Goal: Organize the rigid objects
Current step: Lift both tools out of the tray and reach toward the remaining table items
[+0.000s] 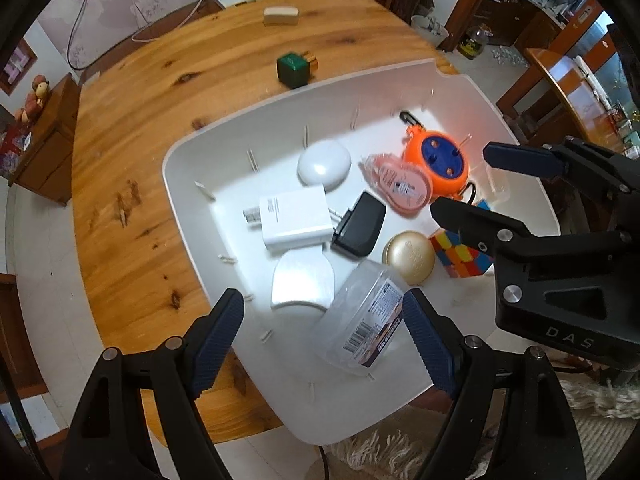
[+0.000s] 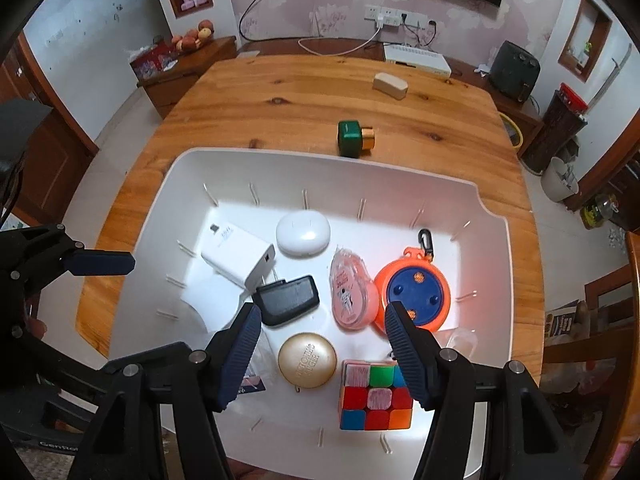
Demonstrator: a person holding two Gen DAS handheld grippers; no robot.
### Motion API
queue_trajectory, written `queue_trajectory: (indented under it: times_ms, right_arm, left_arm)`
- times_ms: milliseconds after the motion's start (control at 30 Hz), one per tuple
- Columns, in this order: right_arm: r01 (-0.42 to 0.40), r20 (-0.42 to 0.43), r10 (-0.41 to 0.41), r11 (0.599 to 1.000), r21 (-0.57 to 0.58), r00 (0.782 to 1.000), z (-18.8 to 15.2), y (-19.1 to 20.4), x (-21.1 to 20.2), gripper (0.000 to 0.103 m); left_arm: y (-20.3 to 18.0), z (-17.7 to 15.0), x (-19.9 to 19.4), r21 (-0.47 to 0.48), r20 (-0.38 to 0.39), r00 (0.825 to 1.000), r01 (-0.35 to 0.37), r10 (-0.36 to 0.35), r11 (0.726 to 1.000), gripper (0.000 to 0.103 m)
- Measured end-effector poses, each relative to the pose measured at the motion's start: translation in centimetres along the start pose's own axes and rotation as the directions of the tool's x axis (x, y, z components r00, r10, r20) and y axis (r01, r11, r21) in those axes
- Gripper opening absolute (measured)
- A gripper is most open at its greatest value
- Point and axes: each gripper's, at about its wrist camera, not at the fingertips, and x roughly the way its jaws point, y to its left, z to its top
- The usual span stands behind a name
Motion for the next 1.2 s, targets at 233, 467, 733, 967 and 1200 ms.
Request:
queue_trajectory:
  times_ms: [233,467,733,967,1200]
  right_arm:
    - [-0.035,0.044,0.033,0.998,0.046,0.999,1.3,-1.3,-1.5,0.065]
    - [-0.054,0.096,0.047,0.996,0.075,0.994,3.6,-3.5,-3.0,0.065]
    - [-0.045,0.142,0.037,0.998,0.054,0.989,7.4,-6.3,-4.4,0.065]
    - [-0.026,0.194,0.022,1.000,0.017,0.981,12.4,-9.3,-5.5,0.065]
    - [0.012,0.255,0.001,0.999,-0.048,0.967,18.9,-12.2,-5.7,0.065]
  left_arm:
    - [0.2,1.8,-2.8,-0.011,0.080,0.997,-0.013,0.014,1.000,0.084]
    - [1.2,4.6,-4.6,-0.056,0.140,0.990,-0.010,0.018,0.998,0.084]
    - [1.2,8.9,-5.5,-0.083,0.162,0.986,-0.036,0.049,0.996,0.084]
    - [0.7,13.6,-5.4,-0.117,0.169,0.983,-0.059,0.078,0.991,0.084]
    - [0.8,17.9,-4.1,-0.170,0.167,0.980,-0.079,0.108,0.982,0.084]
